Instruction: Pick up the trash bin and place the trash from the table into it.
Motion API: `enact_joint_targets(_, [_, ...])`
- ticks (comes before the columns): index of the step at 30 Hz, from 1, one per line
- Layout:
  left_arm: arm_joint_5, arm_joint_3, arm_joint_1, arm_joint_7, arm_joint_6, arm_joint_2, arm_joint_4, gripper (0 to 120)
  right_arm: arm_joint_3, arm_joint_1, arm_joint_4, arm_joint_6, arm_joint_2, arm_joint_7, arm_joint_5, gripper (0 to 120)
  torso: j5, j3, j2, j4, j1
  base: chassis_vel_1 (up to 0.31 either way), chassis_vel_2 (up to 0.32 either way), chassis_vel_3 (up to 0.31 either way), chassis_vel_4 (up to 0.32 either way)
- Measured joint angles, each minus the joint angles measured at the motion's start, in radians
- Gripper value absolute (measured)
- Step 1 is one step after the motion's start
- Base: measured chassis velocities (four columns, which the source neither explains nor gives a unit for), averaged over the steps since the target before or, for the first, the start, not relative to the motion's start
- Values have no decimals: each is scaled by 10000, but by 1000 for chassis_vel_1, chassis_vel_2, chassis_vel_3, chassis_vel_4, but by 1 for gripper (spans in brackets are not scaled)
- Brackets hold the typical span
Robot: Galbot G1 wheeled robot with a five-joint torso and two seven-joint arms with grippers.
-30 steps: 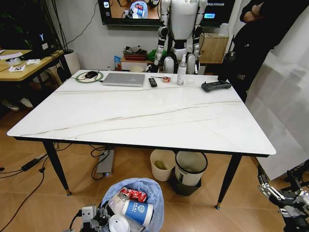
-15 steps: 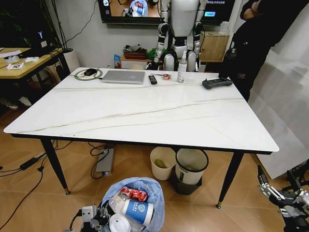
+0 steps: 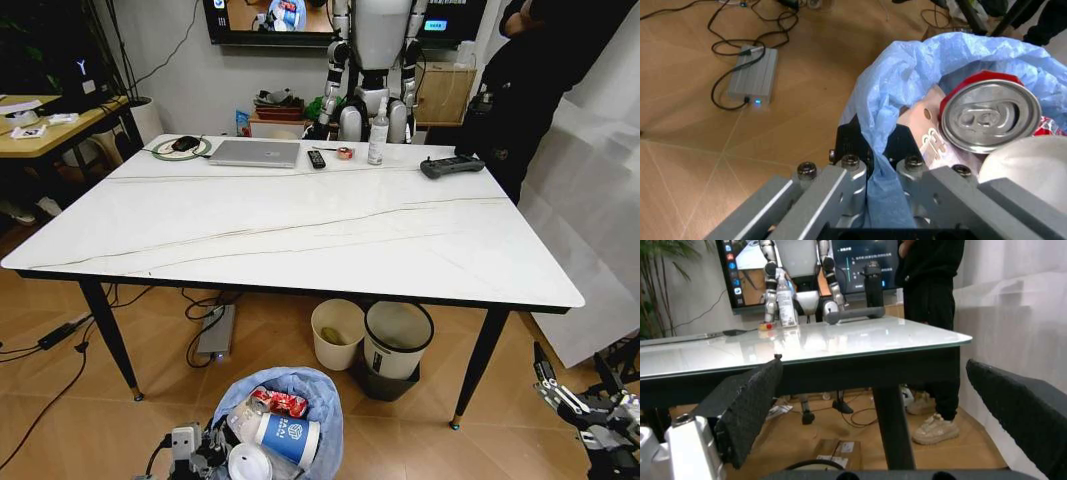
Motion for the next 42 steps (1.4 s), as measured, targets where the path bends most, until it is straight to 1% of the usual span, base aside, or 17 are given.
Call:
enact_joint_targets(4, [-7, -33, 3, -1, -35, -2, 155, 0, 0, 0, 0, 0, 0, 0, 0, 100, 0, -109, -184, 1, -74, 0, 0, 0, 0])
enact_joint_targets(6, [-9, -33, -1, -1, -36, -3, 162, 0, 0, 0, 0, 0, 0, 0, 0, 100, 0, -128, -214, 1, -87, 0, 0, 0, 0])
enact_joint_targets(12, [-24, -31, -76, 0, -36, -3, 231, 0, 0, 0, 0, 0, 0, 0, 0, 100, -1, -312, -533, 1, -221, 0, 0, 0, 0])
enact_joint_targets(22, [-35, -72, -170, 6, -25, -7, 372, 0, 0, 0, 0, 0, 0, 0, 0, 100, -1, -550, -942, 0, -390, 0, 0, 0, 0])
enact_joint_targets(34, [-37, -106, -187, 18, -49, -31, 397, 0, 0, 0, 0, 0, 0, 0, 0, 100, 0, -895, -1500, 1, -604, 0, 0, 0, 0])
enact_joint_targets(42, [-69, -101, -216, 20, -55, -6, 445, 0, 0, 0, 0, 0, 0, 0, 0, 100, -1, -1066, -1792, 0, -727, 0, 0, 0, 0])
